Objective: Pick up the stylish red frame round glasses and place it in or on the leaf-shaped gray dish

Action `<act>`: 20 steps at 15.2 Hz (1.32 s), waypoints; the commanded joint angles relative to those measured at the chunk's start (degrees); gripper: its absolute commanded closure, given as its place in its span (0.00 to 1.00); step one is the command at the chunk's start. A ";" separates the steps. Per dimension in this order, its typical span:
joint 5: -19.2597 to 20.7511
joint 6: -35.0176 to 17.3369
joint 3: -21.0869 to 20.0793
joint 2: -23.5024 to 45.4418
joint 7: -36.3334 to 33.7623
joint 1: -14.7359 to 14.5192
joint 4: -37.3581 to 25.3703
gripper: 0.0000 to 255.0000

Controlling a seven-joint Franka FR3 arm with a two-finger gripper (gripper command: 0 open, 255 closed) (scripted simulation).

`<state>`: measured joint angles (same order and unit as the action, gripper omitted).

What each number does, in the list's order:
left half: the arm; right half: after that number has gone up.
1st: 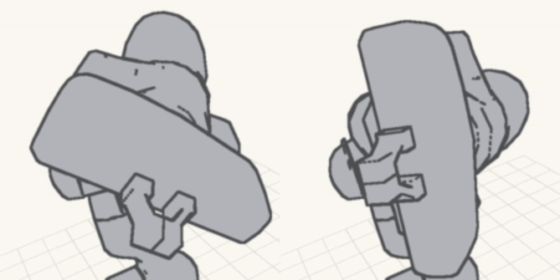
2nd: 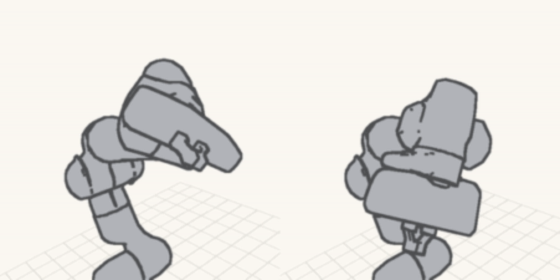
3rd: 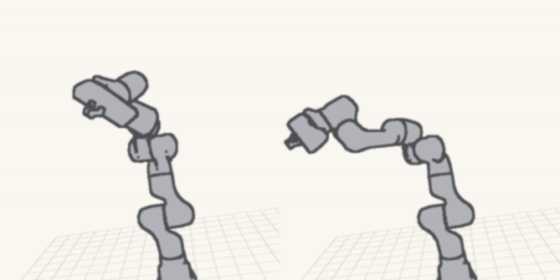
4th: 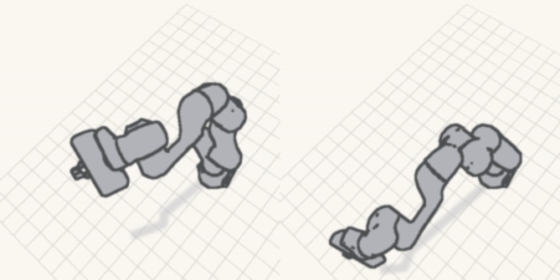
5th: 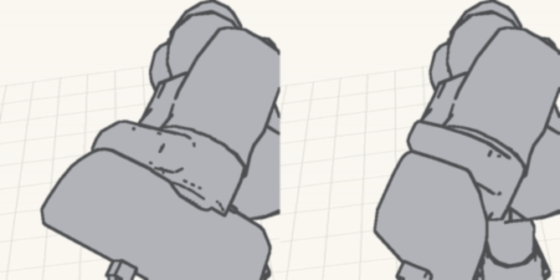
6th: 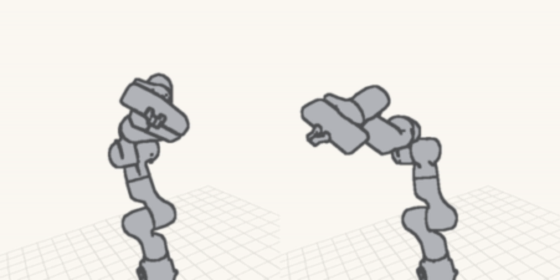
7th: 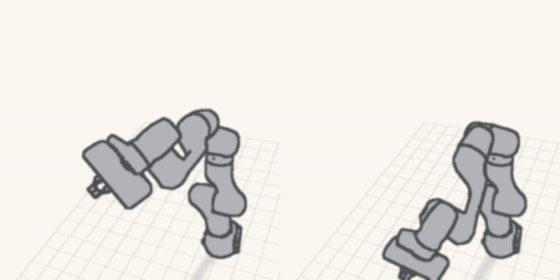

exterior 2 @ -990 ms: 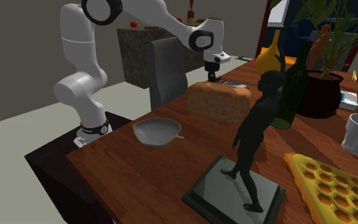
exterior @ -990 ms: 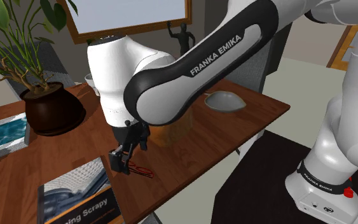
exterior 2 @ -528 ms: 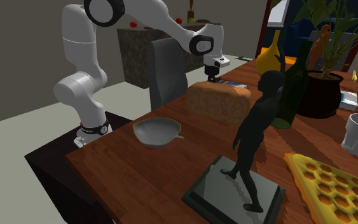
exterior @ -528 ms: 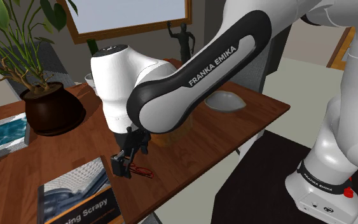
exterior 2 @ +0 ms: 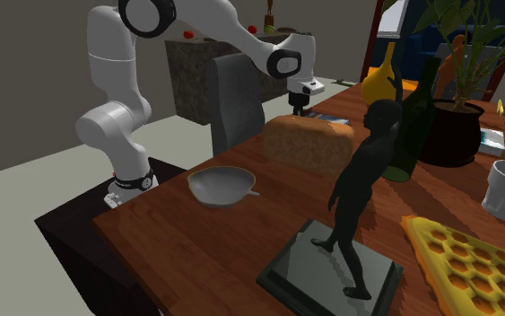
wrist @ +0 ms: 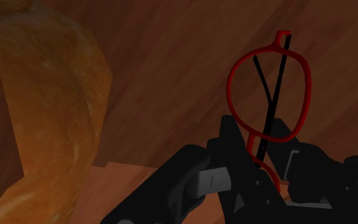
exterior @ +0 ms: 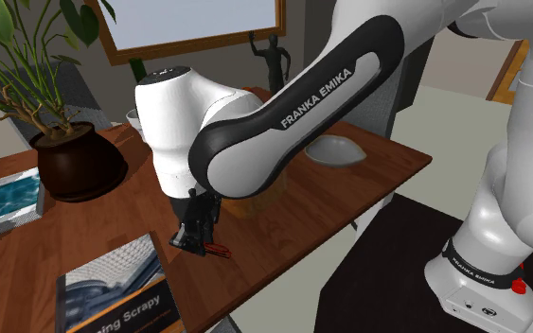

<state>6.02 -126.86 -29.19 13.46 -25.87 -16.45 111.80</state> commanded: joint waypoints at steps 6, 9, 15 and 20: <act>-0.25 0.66 -0.08 -0.38 0.15 0.07 -0.33 1.00; -0.95 2.71 -0.28 -1.43 0.58 0.26 -1.47 1.00; -2.13 6.90 -0.58 -3.24 1.27 0.54 -4.09 1.00; -2.87 10.46 -0.73 -4.41 1.70 0.69 -6.65 1.00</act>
<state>3.23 -117.24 -29.91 9.16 -24.28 -15.79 105.88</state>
